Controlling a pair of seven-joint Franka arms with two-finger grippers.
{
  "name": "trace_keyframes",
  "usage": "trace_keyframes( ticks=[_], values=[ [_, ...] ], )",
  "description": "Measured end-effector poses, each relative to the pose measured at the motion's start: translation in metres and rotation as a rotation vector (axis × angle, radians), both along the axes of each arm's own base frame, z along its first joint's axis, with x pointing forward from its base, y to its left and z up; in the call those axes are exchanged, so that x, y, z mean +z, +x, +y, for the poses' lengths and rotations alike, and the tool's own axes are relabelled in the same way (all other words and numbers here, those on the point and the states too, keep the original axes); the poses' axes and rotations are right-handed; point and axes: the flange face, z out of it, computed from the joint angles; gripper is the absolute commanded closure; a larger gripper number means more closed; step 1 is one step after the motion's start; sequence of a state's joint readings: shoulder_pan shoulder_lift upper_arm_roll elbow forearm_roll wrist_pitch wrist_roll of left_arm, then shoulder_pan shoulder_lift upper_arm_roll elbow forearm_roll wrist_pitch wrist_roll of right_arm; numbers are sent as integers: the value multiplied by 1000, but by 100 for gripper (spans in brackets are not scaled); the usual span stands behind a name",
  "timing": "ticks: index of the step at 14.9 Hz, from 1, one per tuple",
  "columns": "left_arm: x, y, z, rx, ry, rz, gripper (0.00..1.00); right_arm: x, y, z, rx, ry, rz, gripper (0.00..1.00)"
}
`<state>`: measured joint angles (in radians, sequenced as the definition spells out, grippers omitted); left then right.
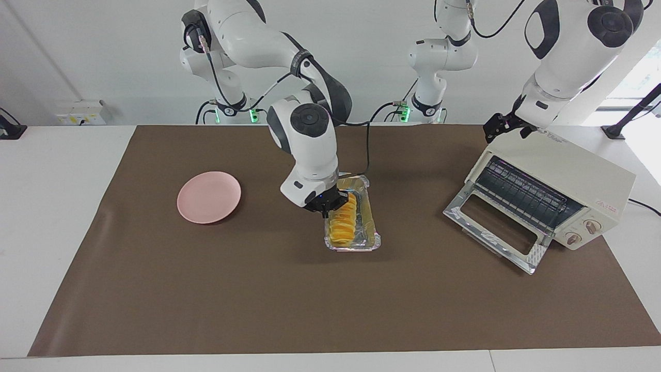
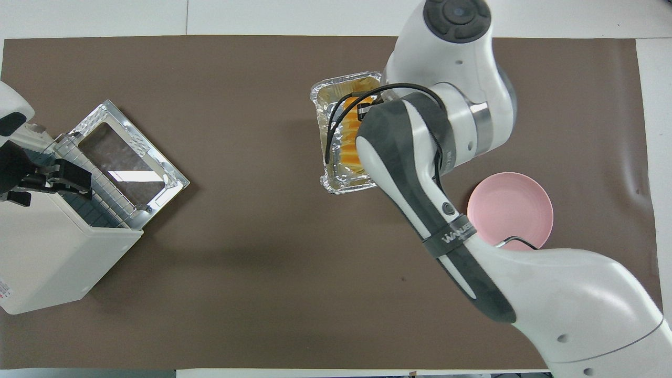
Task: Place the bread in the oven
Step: 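Slide the foil tray with the right gripper toward the toaster oven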
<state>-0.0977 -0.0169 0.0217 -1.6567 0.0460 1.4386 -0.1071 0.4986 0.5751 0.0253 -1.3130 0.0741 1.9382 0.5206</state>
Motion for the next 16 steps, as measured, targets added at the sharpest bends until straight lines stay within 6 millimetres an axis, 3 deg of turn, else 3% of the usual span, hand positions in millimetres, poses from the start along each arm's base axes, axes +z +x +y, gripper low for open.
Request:
trace_keyframes(
  ticks=[4,9,10,16],
  values=[
    [0,0,0,0,0,0,0,-56,-10,2,-49,36,-4,100],
    [0,0,0,0,0,0,0,-83,-22,-5,-60,41,-22,99],
    [0,0,0,0,0,0,0,-84,-24,-6,-62,43,-27,1],
    [1,0,-5,-10,-1,-4,0,-77,-28,-9,-64,42,-27,0]
  ],
)
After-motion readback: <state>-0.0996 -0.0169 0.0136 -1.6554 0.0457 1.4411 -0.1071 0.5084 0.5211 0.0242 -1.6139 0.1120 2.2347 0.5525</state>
